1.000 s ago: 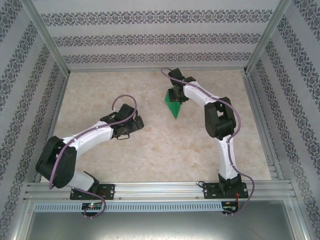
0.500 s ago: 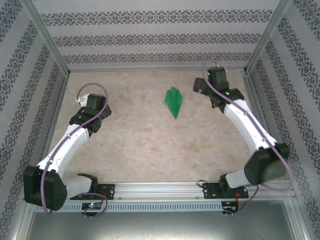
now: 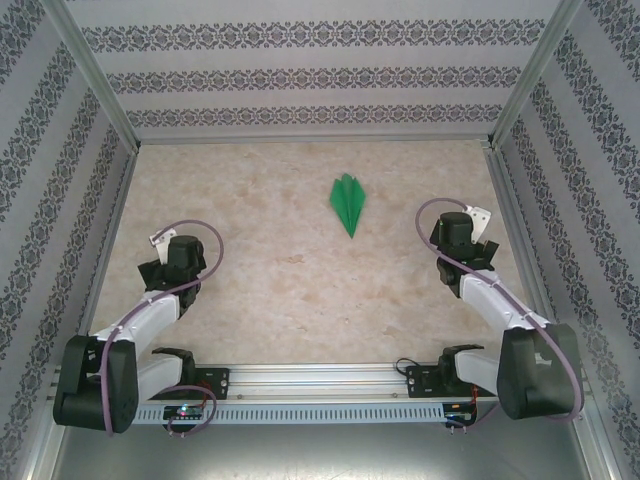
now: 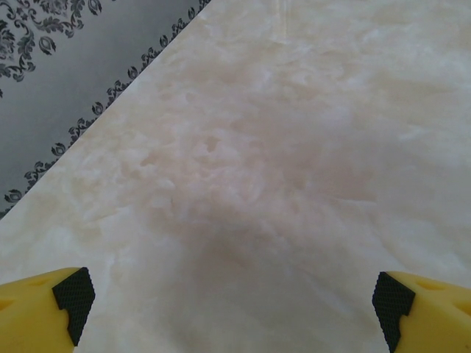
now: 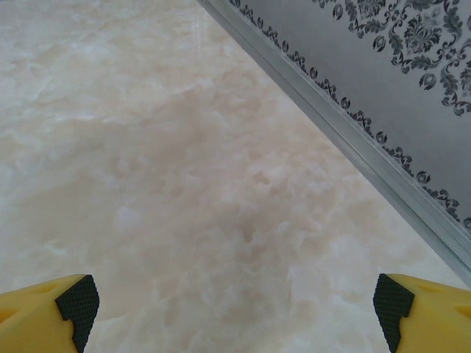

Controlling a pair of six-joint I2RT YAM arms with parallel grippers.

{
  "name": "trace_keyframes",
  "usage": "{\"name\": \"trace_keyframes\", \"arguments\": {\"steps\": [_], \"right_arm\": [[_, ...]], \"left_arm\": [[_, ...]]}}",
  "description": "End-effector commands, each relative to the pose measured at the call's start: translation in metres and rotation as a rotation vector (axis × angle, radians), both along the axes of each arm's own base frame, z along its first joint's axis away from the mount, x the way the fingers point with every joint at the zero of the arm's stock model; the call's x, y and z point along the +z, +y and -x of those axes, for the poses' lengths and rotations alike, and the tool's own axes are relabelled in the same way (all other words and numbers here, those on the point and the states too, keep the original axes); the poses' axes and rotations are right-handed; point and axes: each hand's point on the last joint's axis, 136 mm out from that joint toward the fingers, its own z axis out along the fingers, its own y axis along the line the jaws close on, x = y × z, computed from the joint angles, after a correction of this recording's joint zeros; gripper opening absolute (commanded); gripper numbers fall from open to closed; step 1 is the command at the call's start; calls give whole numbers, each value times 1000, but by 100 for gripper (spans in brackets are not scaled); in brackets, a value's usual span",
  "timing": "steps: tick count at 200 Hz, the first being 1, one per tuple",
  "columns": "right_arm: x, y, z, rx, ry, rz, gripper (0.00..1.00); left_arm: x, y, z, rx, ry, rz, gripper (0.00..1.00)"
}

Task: Fold a paper plane with a square sheet of paper (pick it up from the middle)
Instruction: Reset both arms

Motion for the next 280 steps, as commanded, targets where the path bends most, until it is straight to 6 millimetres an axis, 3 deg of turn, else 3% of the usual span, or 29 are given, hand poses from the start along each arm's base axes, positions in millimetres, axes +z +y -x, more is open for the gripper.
{"name": "trace_keyframes", "arguments": {"steps": [1,18,53,98,166,280], "right_arm": [[19,-6,-25,19,-107,110,98],[5,4,-37,93,-129,111,98],[9,26,-55,240,-208,86,98],[-4,57,-64,431,-252,63,98],[-12,54,-66,432,-256,44,98],[-12,54,-66,435,-254,40,98]], "left_arm": [[35,-3,-30,-86,-193,-14,100],[37,-16,-41,-185,-228,6,100],[39,-41,-63,-353,-318,27,100],[27,-50,-82,-430,-353,50,100],[4,-57,-100,-474,-273,71,100],[1,-72,-110,-540,-211,54,100]]}}
